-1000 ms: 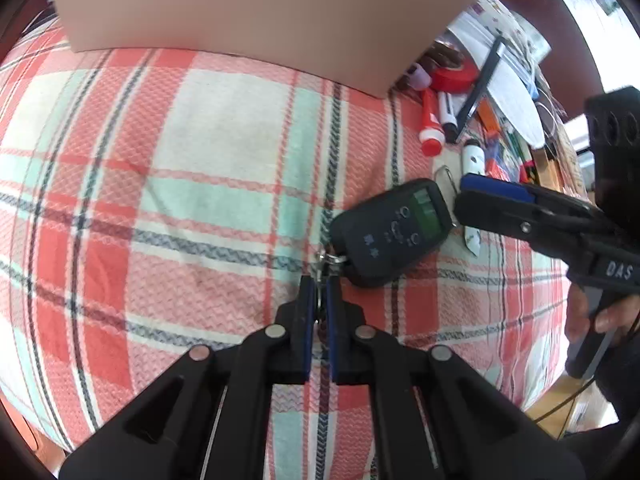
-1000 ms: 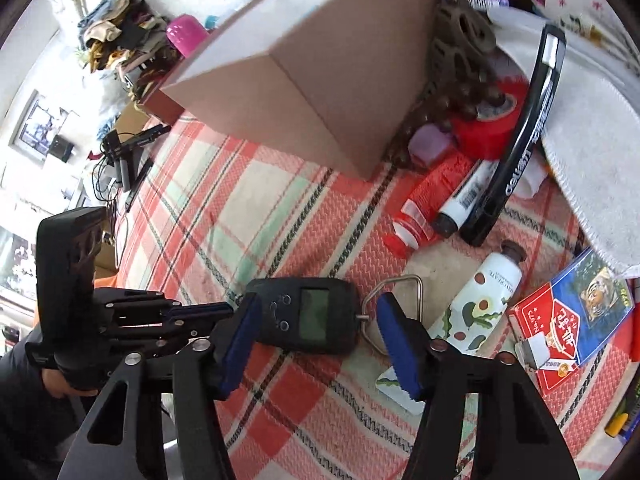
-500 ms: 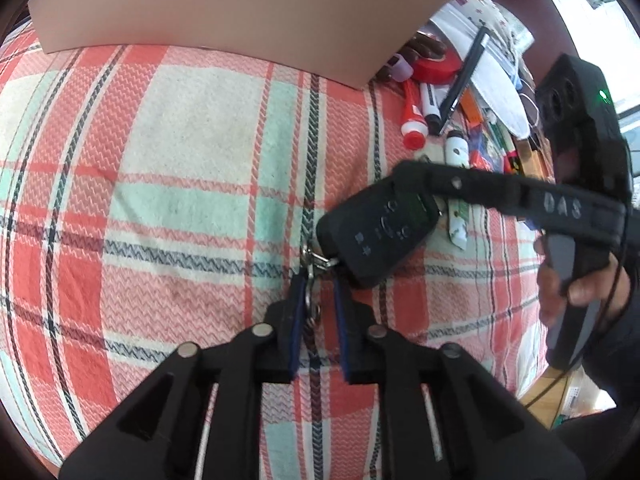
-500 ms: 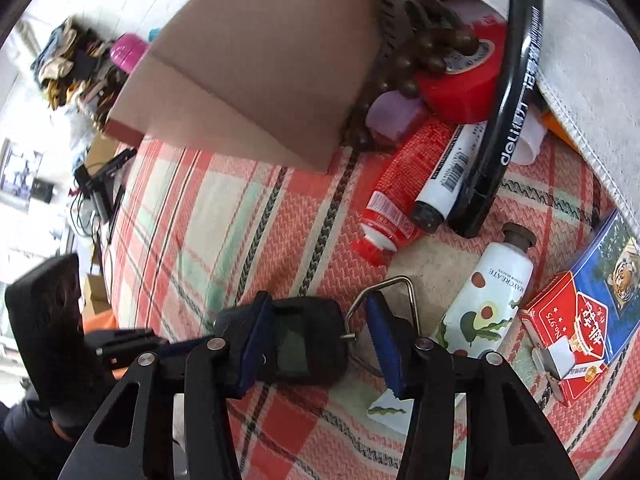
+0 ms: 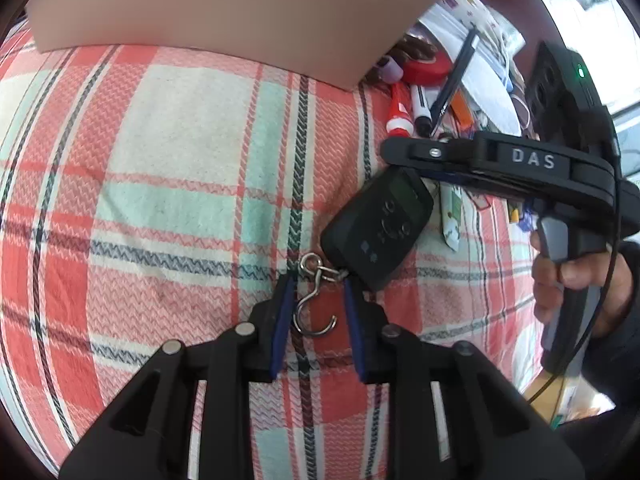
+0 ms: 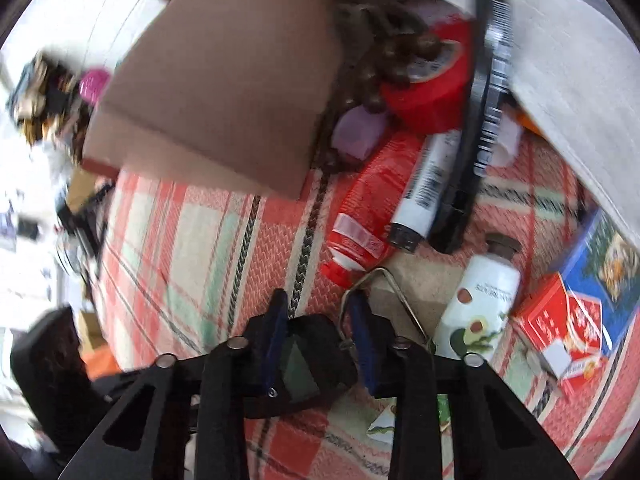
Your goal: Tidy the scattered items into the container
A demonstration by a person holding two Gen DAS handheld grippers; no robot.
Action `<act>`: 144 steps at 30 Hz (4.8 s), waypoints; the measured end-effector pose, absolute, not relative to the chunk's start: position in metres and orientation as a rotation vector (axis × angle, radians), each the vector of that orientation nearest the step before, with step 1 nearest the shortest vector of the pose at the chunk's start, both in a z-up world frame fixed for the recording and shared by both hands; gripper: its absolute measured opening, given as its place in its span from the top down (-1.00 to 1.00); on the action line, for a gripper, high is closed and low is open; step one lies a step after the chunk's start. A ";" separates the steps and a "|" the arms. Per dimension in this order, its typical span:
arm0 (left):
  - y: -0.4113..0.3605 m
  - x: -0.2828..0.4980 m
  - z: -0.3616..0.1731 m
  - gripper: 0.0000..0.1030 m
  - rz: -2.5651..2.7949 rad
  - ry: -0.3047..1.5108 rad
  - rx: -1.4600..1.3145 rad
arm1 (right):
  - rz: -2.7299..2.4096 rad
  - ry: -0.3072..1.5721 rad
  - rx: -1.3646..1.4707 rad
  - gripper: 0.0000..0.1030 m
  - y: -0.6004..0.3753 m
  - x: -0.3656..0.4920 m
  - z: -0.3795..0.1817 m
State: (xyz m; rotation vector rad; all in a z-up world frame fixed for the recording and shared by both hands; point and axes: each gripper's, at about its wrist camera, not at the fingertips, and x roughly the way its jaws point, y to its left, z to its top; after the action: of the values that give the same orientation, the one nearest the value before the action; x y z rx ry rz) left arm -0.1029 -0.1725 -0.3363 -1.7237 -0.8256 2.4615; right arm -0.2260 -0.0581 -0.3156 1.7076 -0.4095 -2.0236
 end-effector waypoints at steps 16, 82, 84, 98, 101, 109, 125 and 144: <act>-0.150 -0.098 -0.339 0.66 2.522 -0.883 -1.724 | -2.087 -0.237 1.596 0.92 -0.056 -0.211 -0.287; -0.238 -0.218 -0.161 -0.14 2.964 -0.458 -1.167 | -2.170 0.073 1.057 0.89 -0.140 -0.312 -0.043; -0.246 -0.228 -0.177 -0.13 2.928 -0.481 -1.218 | -2.164 0.079 1.110 0.89 -0.145 -0.323 -0.062; -0.283 -0.251 -0.239 -0.22 2.770 -0.632 -1.398 | -2.133 0.075 1.330 0.89 -0.165 -0.375 -0.136; -0.292 -0.254 -0.243 -0.98 2.740 -0.733 -1.442 | -2.134 0.102 1.359 0.89 -0.169 -0.381 -0.139; -0.304 -0.248 -0.244 -0.99 2.765 -0.766 -1.445 | -2.219 0.136 1.353 -0.40 -0.165 -0.390 -0.132; -0.286 -0.203 -0.186 -0.99 2.915 -0.596 -1.345 | -2.312 0.046 1.289 -0.63 -0.133 -0.338 -0.091; -0.190 -0.065 -0.094 -0.99 3.339 -0.180 -1.344 | -2.344 0.081 1.187 -0.98 -0.075 -0.169 -0.067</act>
State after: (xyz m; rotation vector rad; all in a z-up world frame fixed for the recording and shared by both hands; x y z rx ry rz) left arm -0.0647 -0.1898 -0.0936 -1.3435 -0.1795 3.3391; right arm -0.1691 -0.0748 -0.0666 1.1875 0.0810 -2.3441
